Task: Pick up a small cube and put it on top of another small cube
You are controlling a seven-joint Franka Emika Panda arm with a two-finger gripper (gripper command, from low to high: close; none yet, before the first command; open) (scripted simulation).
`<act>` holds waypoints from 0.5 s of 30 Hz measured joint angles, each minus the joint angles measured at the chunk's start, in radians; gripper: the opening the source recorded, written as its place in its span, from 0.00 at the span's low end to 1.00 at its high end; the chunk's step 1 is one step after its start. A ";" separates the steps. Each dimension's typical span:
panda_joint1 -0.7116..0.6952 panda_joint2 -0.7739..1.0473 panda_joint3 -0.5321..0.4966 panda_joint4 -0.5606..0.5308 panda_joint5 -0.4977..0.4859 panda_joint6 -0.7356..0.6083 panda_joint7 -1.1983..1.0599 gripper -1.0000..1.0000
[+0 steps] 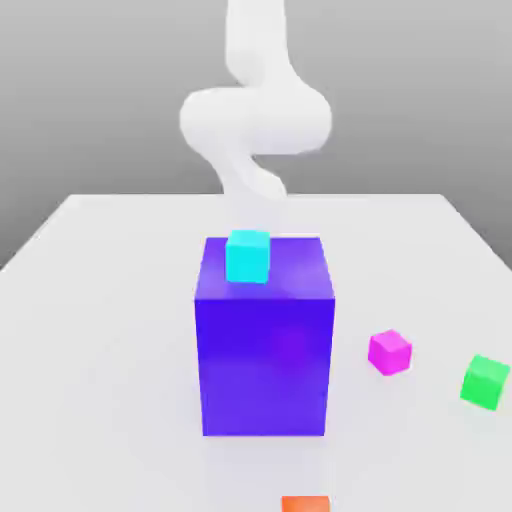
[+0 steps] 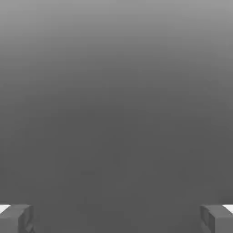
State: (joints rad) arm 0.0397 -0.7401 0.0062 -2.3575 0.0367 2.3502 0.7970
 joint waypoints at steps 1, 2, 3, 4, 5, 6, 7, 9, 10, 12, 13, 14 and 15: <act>0.017 0.026 0.004 -0.025 0.015 0.022 -0.001 0.50; 0.032 0.051 0.011 -0.048 0.031 0.042 -0.003 0.50; 0.048 0.075 0.018 -0.072 0.045 0.062 -0.003 0.50; 0.064 0.100 0.025 -0.095 0.058 0.082 -0.003 0.50; 0.081 0.124 0.034 -0.117 0.071 0.101 -0.003 0.50; 0.097 0.148 0.043 -0.140 0.083 0.121 -0.002 0.50; 0.112 0.172 0.054 -0.163 0.095 0.140 0.000 0.50; 0.145 0.220 0.076 -0.208 0.117 0.179 0.003 0.50; 0.161 0.243 0.088 -0.231 0.127 0.199 0.005 0.50; 0.193 0.291 0.114 -0.276 0.145 0.238 0.011 0.50; 0.209 0.314 0.128 -0.299 0.154 0.258 0.015 0.50; 0.225 0.338 0.143 -0.321 0.161 0.278 0.020 0.50; 0.240 0.361 0.158 -0.344 0.168 0.298 0.024 0.50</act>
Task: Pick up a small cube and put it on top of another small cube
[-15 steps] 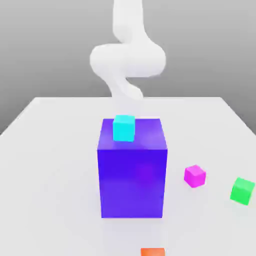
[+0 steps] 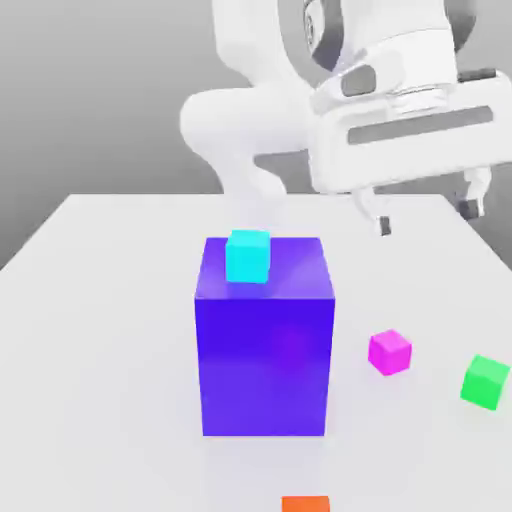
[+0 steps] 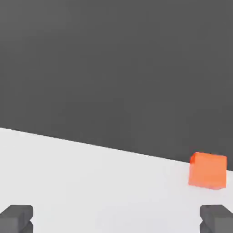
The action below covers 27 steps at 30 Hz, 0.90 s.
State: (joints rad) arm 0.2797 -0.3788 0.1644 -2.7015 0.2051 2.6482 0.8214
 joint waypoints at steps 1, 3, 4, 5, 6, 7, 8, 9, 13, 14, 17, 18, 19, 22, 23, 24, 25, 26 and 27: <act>0.015 0.023 0.016 -0.023 0.006 0.020 0.006 0.50; 0.045 0.070 0.047 -0.068 0.015 0.060 0.020 0.50; 0.059 0.093 0.064 -0.091 0.019 0.081 0.027 0.50; 0.072 0.116 0.081 -0.114 0.020 0.101 0.037 0.50; 0.084 0.139 0.099 -0.137 0.020 0.122 0.047 0.50; 0.096 0.163 0.117 -0.160 0.018 0.143 0.059 0.50; 0.105 0.186 0.136 -0.183 0.014 0.164 0.073 0.50; 0.114 0.209 0.155 -0.207 0.007 0.185 0.089 0.50; 0.123 0.297 0.216 -0.278 -0.062 0.264 0.168 0.50; 0.120 0.317 0.219 -0.278 -0.081 0.279 0.181 0.50; 0.103 0.376 0.210 -0.268 -0.153 0.323 0.226 0.50; 0.097 0.396 0.205 -0.263 -0.187 0.338 0.247 0.50; 0.102 0.415 0.188 -0.259 -0.224 0.353 0.272 0.50; 0.156 0.473 0.103 -0.246 -0.340 0.397 0.351 0.50; 0.188 0.492 0.063 -0.242 -0.370 0.413 0.372 0.50; 0.223 0.510 0.021 -0.238 -0.393 0.428 0.390 0.50; 0.259 0.528 -0.018 -0.235 -0.412 0.443 0.404 0.50; 0.295 0.546 -0.056 -0.232 -0.424 0.459 0.415 0.50; 0.329 0.564 -0.091 -0.230 -0.432 0.475 0.423 0.50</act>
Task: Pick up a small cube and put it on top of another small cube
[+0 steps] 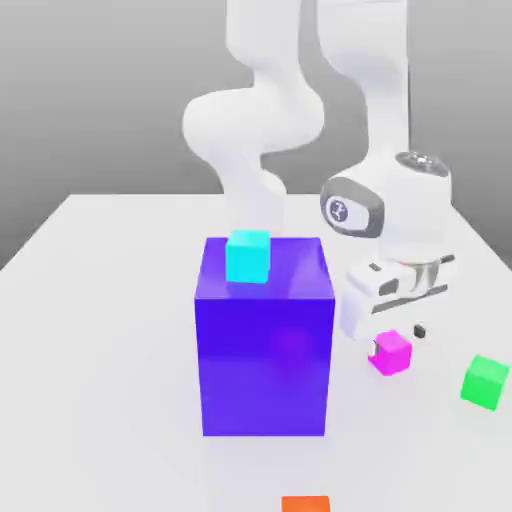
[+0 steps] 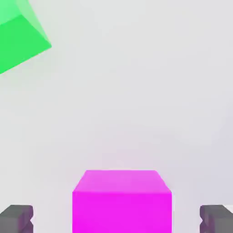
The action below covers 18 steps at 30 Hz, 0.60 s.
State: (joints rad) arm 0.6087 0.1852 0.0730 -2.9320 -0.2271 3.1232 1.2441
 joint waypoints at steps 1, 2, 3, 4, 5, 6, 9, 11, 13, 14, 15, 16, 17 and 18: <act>0.033 0.018 -0.031 0.001 0.001 0.016 0.002 0.50; 0.064 0.036 -0.059 0.002 0.001 0.032 0.006 0.50; 0.091 0.053 -0.084 0.003 0.004 0.047 0.008 0.50; 0.109 0.065 -0.099 0.003 0.006 0.058 0.009 0.00; 0.109 0.065 -0.099 0.003 0.006 0.058 0.009 0.00; 0.109 0.065 -0.099 0.003 0.006 0.058 0.009 0.00; 0.109 0.065 -0.099 0.003 0.003 0.059 0.012 0.00; 0.110 0.065 -0.101 0.004 0.001 0.059 0.013 0.00; 0.071 0.039 -0.066 0.003 0.001 0.036 0.006 0.00; 0.046 0.022 -0.042 0.001 0.007 0.021 -0.001 0.00; 0.019 0.005 -0.013 0.000 0.016 0.006 -0.010 0.00; -0.001 -0.013 0.012 -0.003 0.038 -0.008 -0.028 0.00; -0.028 -0.031 0.043 -0.005 0.059 -0.024 -0.045 0.00; -0.052 -0.049 0.072 -0.008 0.083 -0.039 -0.064 0.00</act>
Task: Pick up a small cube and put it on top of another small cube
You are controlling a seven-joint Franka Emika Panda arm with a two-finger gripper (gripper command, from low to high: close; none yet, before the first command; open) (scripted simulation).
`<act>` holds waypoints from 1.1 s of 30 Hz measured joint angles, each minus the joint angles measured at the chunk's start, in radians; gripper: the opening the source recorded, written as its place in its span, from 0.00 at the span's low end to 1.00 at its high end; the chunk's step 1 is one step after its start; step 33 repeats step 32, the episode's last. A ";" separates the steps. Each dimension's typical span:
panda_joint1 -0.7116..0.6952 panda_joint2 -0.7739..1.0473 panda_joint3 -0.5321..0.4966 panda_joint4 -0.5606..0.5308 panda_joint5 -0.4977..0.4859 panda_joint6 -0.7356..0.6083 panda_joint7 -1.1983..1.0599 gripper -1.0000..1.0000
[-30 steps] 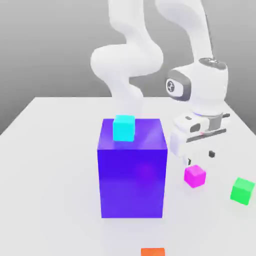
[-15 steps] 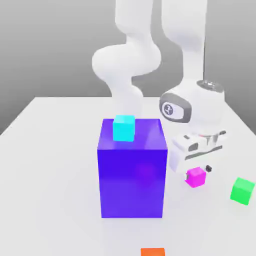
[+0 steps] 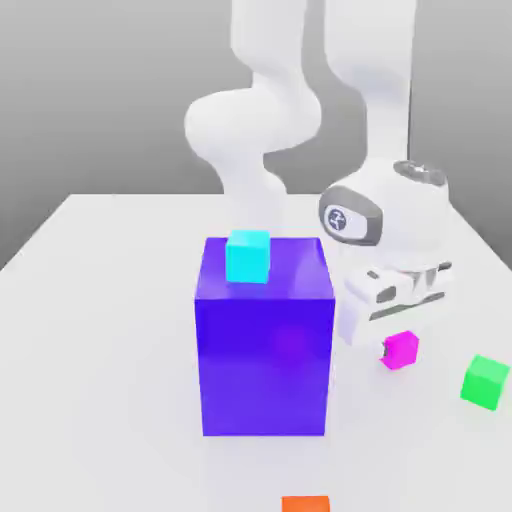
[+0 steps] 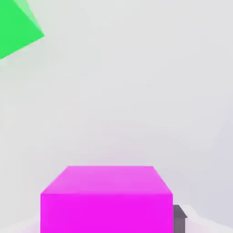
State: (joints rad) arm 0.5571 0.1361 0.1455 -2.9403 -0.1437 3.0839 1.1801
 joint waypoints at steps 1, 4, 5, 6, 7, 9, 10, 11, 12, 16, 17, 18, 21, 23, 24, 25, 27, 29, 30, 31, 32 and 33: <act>-0.018 -0.019 0.026 -0.003 0.029 -0.015 -0.022 0.00; -0.041 -0.075 0.077 -0.015 0.122 -0.061 -0.086 0.00; -0.039 -0.094 0.086 -0.019 0.147 -0.077 -0.103 0.00; -0.036 -0.113 0.090 -0.023 0.169 -0.092 -0.116 0.00; -0.034 -0.132 0.095 -0.028 0.186 -0.107 -0.127 0.00; -0.019 -0.170 0.090 -0.038 0.210 -0.135 -0.138 0.00; -0.016 -0.188 0.089 -0.044 0.217 -0.148 -0.141 0.00; -0.014 -0.203 0.089 -0.047 0.220 -0.162 -0.142 0.00; -0.016 -0.202 0.089 -0.026 0.206 -0.183 -0.147 0.00; -0.010 -0.163 0.090 0.103 0.145 -0.277 -0.190 0.00; -0.005 -0.151 0.090 0.138 0.136 -0.302 -0.207 0.00; 0.006 -0.139 0.084 0.175 0.128 -0.327 -0.225 0.00; 0.012 -0.105 0.104 0.283 0.117 -0.401 -0.285 0.00; 0.024 -0.078 0.113 0.347 0.111 -0.436 -0.321 0.00; 0.025 -0.055 0.113 0.363 0.100 -0.427 -0.322 0.00; 0.027 -0.027 0.109 0.372 0.084 -0.408 -0.315 0.00; 0.038 0.035 0.092 0.381 0.046 -0.356 -0.291 0.00; 0.057 0.097 0.064 0.385 0.007 -0.302 -0.263 1.00; 0.057 0.097 0.064 0.385 0.007 -0.302 -0.263 1.00; 0.057 0.097 0.064 0.385 0.007 -0.302 -0.263 1.00; 0.057 0.097 0.064 0.385 0.007 -0.302 -0.263 1.00; 0.057 0.097 0.064 0.385 0.007 -0.302 -0.263 1.00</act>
